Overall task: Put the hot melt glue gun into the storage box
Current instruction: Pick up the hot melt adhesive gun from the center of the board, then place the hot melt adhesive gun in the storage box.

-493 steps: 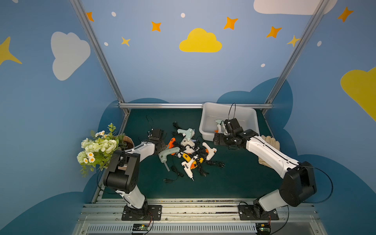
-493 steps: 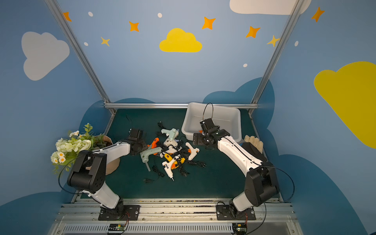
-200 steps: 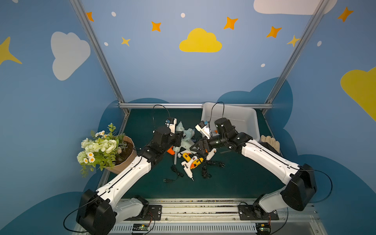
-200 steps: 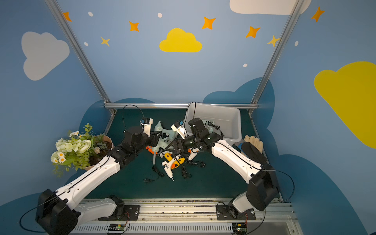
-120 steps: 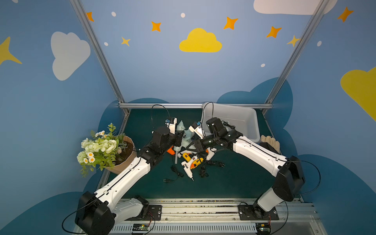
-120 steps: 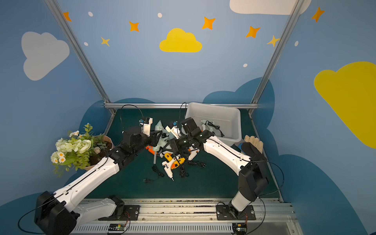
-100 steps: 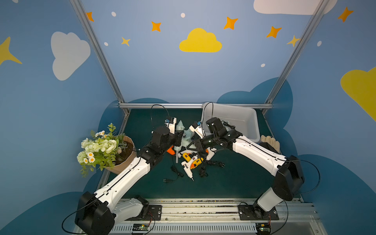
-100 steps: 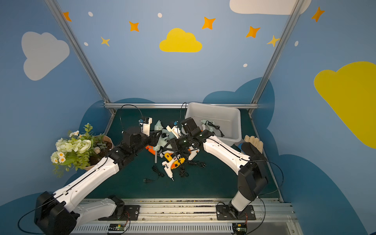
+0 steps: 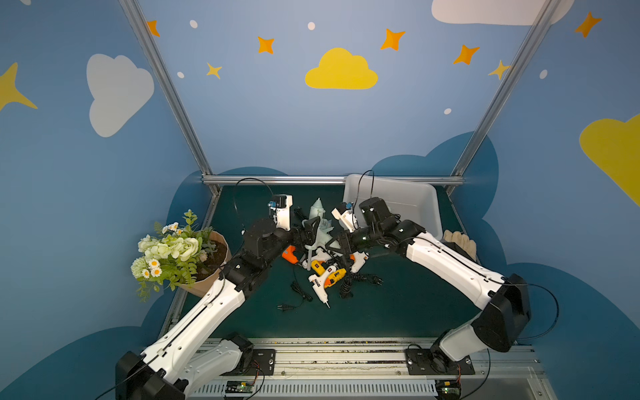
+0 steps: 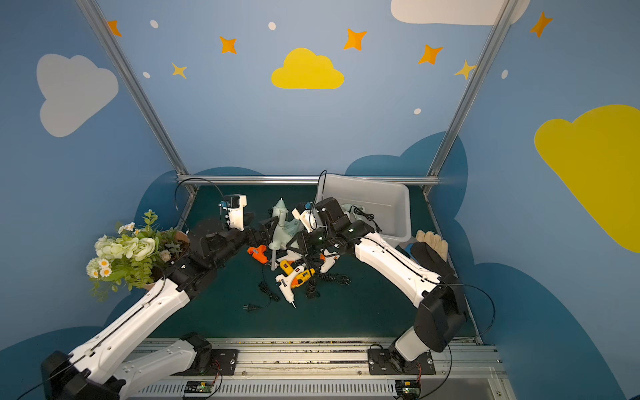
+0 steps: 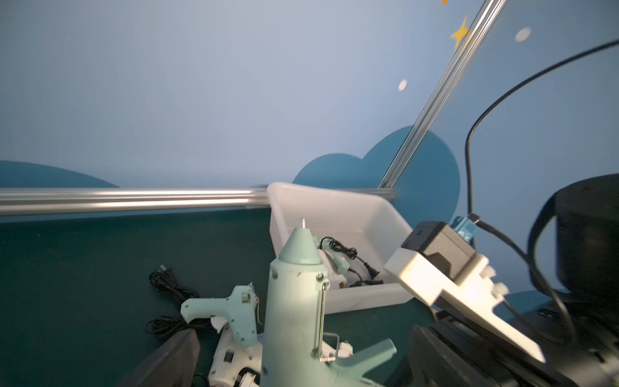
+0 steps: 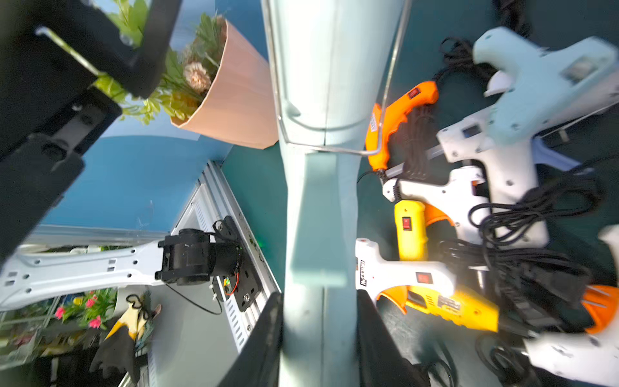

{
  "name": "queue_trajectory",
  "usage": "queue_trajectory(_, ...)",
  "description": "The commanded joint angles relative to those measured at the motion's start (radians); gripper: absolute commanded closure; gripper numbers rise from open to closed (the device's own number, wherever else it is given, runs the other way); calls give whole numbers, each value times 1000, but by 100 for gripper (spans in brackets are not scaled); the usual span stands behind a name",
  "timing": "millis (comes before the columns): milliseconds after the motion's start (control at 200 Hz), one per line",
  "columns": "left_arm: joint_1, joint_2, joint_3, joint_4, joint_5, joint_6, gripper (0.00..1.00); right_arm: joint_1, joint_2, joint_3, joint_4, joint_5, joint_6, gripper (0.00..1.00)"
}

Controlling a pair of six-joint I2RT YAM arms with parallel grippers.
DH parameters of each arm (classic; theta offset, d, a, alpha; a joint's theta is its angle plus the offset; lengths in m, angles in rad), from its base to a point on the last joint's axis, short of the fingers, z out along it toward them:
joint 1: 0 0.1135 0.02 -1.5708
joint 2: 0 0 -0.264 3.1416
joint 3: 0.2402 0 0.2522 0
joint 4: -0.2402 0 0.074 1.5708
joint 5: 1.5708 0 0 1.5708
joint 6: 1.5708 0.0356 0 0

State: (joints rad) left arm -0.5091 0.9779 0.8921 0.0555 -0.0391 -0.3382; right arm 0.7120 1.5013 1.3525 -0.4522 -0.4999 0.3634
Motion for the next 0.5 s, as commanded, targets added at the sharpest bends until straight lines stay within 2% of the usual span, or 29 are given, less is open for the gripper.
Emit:
queue_trajectory(0,-3,-74,-46,29,23,-39,0,-49,-118,6,81,72,14,100)
queue_trajectory(245,-3,-180,-148,5,-26,-88,0,-224,-146,195,31,97,2,100)
queue_trajectory(491,-3,-165,-189,-42,-18,-144,0,-375,-7,419,101,115,1,100)
